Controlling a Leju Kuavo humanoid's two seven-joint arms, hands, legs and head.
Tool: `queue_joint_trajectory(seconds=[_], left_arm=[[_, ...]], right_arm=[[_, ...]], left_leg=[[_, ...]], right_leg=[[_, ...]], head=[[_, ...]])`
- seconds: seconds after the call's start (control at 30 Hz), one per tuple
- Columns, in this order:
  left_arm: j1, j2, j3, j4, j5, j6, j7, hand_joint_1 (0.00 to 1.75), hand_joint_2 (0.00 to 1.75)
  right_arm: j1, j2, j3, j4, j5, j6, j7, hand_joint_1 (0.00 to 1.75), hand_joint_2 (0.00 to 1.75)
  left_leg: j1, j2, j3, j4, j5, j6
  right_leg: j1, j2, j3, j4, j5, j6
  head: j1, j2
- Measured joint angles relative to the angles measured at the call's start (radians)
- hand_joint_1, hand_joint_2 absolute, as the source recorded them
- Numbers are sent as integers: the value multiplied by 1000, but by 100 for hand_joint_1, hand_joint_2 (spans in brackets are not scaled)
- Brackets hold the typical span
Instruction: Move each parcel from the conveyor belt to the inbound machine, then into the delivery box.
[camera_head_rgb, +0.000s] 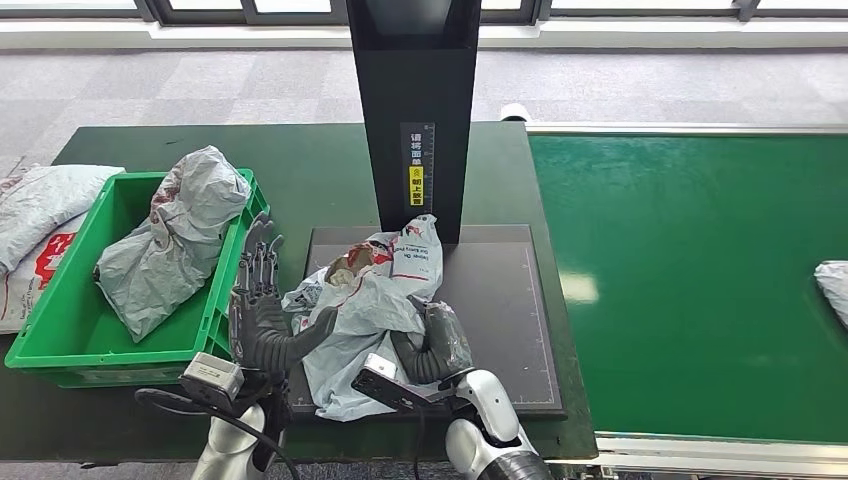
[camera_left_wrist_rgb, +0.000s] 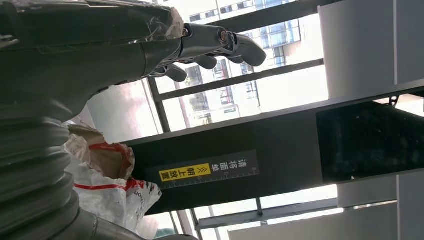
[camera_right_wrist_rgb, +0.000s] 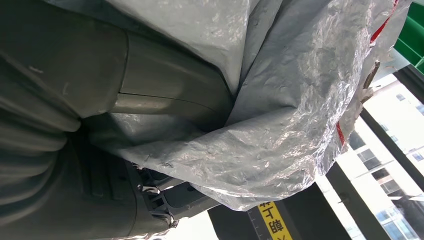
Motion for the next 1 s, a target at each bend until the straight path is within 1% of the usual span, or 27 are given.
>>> queue_joint_trajectory(seconds=[1.0], left_arm=[[0, -1, 0, 0, 0, 0, 0, 0, 175]], right_arm=[[0, 0, 0, 0, 0, 0, 0, 164, 175]], left_leg=[[0, 0, 0, 0, 0, 0]], right_leg=[[0, 0, 0, 0, 0, 0]], head=[[0, 0]])
